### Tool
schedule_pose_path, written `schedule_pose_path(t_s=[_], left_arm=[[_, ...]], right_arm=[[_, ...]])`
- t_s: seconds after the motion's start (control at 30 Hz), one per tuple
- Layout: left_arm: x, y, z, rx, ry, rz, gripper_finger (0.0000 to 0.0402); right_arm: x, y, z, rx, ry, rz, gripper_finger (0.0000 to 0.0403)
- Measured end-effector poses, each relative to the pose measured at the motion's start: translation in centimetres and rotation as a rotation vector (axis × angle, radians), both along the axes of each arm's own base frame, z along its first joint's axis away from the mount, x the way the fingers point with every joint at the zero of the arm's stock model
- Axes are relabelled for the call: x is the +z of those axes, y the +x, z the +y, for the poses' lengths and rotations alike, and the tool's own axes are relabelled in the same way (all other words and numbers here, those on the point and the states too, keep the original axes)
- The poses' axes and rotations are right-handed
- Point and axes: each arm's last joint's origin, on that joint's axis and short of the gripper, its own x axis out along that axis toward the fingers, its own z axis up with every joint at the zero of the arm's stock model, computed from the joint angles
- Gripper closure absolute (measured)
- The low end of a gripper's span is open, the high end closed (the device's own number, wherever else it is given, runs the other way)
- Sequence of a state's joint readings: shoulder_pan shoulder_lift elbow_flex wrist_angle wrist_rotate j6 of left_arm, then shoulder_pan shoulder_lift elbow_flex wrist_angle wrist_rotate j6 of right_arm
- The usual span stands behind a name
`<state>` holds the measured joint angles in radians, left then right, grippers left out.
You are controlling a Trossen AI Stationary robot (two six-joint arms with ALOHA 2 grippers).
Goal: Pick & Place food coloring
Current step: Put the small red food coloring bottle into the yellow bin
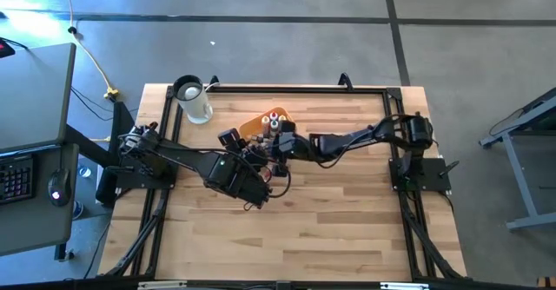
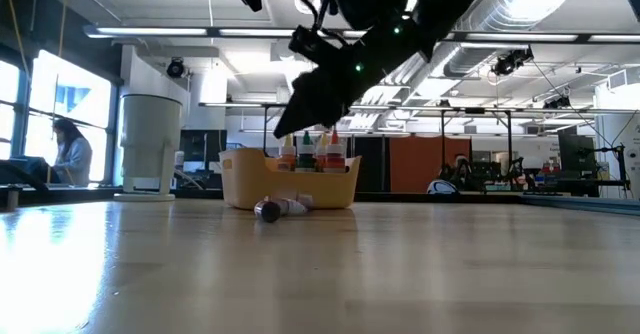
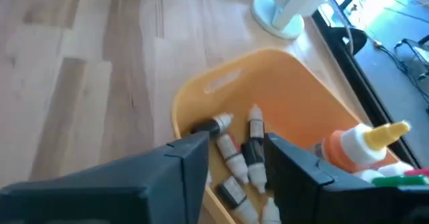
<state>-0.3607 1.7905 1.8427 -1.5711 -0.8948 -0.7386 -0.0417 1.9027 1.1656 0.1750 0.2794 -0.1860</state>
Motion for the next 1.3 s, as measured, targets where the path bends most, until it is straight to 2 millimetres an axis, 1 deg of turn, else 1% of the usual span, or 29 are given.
schedule_pose_path(t_s=[0.13, 0.2, 0.27, 0.37, 0.47, 0.5, 0.57, 0.63, 0.7, 0.73, 0.83, 0.9, 0.97, 1.07, 1.17, 1.3], left_arm=[[0.0, 0.0, 0.0, -0.001, -0.012, 0.005, 0.0214], [-0.1, 0.0, -0.1, -0.008, -0.030, 0.020, 0.0214], [-0.1, 0.0, -0.1, -0.020, -0.035, 0.036, 0.0214], [0.1, -0.2, 0.0, -0.021, -0.045, 0.032, 0.0214], [0.3, -0.4, 0.0, -0.023, -0.071, 0.033, 0.0214], [0.3, -0.4, 0.0, -0.022, -0.073, 0.032, 0.0214], [0.3, -0.4, 0.0, -0.013, -0.084, 0.026, 0.0214], [-0.2, -0.4, -0.1, -0.011, -0.111, 0.035, 0.0214], [-1.7, -0.2, -0.3, -0.013, -0.139, 0.058, 0.0214], [-2.8, 0.0, -0.5, -0.019, -0.157, 0.065, 0.0214], [-6.2, 0.2, -1.5, -0.047, -0.188, 0.079, 0.0214], [-8.6, 0.2, -2.2, -0.074, -0.197, 0.059, 0.0214], [-10.8, 0.5, -2.8, -0.126, -0.230, 0.029, 0.0216], [-13.5, 1.1, -3.3, -0.212, -0.327, -0.038, 0.0230], [-15.2, 1.4, -3.4, -0.292, -0.343, -0.076, 0.0248], [-16.9, 1.6, -2.6, -0.334, -0.356, -0.104, 0.0267]], right_arm=[[-0.3, -0.2, 0.1, -0.005, -0.048, 0.052, 0.0239], [0.5, -0.5, 0.6, -0.016, -0.093, 0.056, 0.0229], [1.7, -1.0, 1.3, -0.001, -0.120, 0.056, 0.0224], [3.3, -2.4, 2.6, 0.052, -0.069, 0.099, 0.0223], [4.1, -3.7, 3.9, 0.098, 0.036, 0.145, 0.0222], [4.0, -3.9, 4.4, 0.108, 0.071, 0.152, 0.0222], [3.1, -4.3, 5.3, 0.133, 0.107, 0.175, 0.0222], [1.2, -5.1, 6.2, 0.174, 0.089, 0.245, 0.0222], [-0.5, -6.2, 7.0, 0.217, 0.058, 0.298, 0.0222], [-1.3, -6.6, 7.3, 0.237, 0.049, 0.300, 0.0222], [-3.1, -7.7, 7.8, 0.289, 0.030, 0.254, 0.0222], [-3.8, -8.1, 7.9, 0.339, 0.009, 0.210, 0.0222], [-4.2, -8.3, 7.7, 0.379, 0.017, 0.157, 0.0222], [-4.6, -8.5, 6.8, 0.438, 0.077, 0.111, 0.0222], [-4.7, -8.5, 5.3, 0.434, 0.107, 0.074, 0.0222], [-4.8, -8.2, 3.5, 0.399, 0.153, 0.054, 0.0222]])
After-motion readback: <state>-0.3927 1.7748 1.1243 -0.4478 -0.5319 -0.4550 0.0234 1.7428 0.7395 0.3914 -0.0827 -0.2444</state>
